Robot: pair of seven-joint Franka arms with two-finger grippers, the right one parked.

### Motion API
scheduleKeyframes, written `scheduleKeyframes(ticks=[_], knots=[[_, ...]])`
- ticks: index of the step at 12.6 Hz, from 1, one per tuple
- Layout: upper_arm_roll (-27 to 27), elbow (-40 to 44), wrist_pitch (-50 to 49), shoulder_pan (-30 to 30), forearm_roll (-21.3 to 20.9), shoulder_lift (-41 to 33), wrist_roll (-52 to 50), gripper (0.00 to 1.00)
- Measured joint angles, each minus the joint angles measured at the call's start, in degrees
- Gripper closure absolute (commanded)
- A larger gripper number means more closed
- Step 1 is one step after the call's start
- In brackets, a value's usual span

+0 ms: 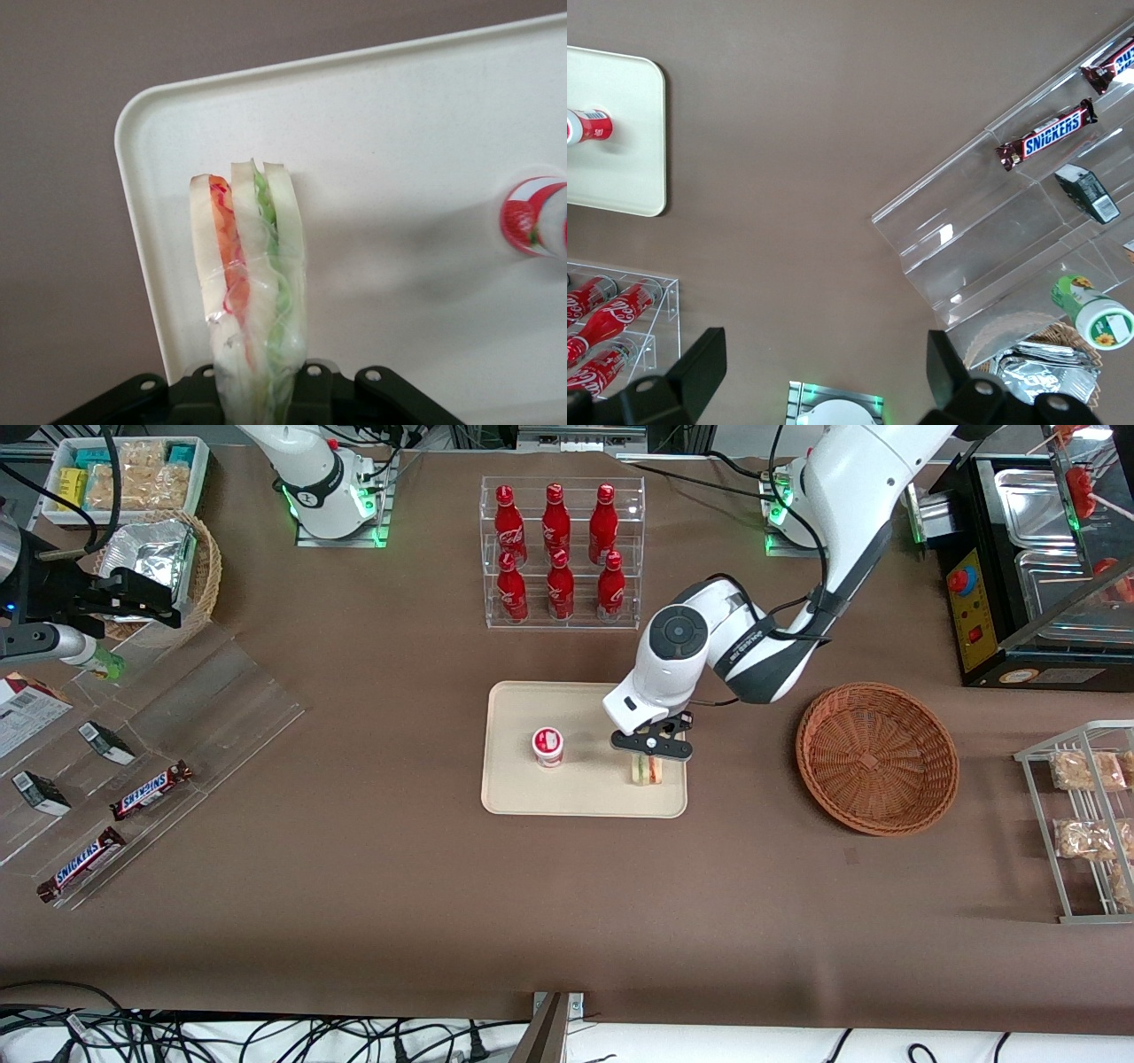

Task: Place sandwich from basket to tray
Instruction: 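Lower the sandwich onto the tray beside the red cup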

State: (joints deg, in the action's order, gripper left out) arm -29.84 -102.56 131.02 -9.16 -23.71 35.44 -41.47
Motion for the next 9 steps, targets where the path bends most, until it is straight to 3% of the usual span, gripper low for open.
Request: scheduleKeyframes(ticks=[3,4,6,8,9], knots=[[0.0,-0.02,0.42,-0.71,-1.88,2.4,-1.23,0.98],[0.0,-0.01,0.6,-0.79,-2.07,2.74,-1.32,0.91],[0.01,0.06,0.62,-0.79,-2.08,2.74,-1.35,0.63],[0.0,0.06,0.62,-0.8,-2.08,2.74,-1.37,0.14],[0.0,0.06,0.59,-0.81,-2.08,2.75,-1.46,0.03]])
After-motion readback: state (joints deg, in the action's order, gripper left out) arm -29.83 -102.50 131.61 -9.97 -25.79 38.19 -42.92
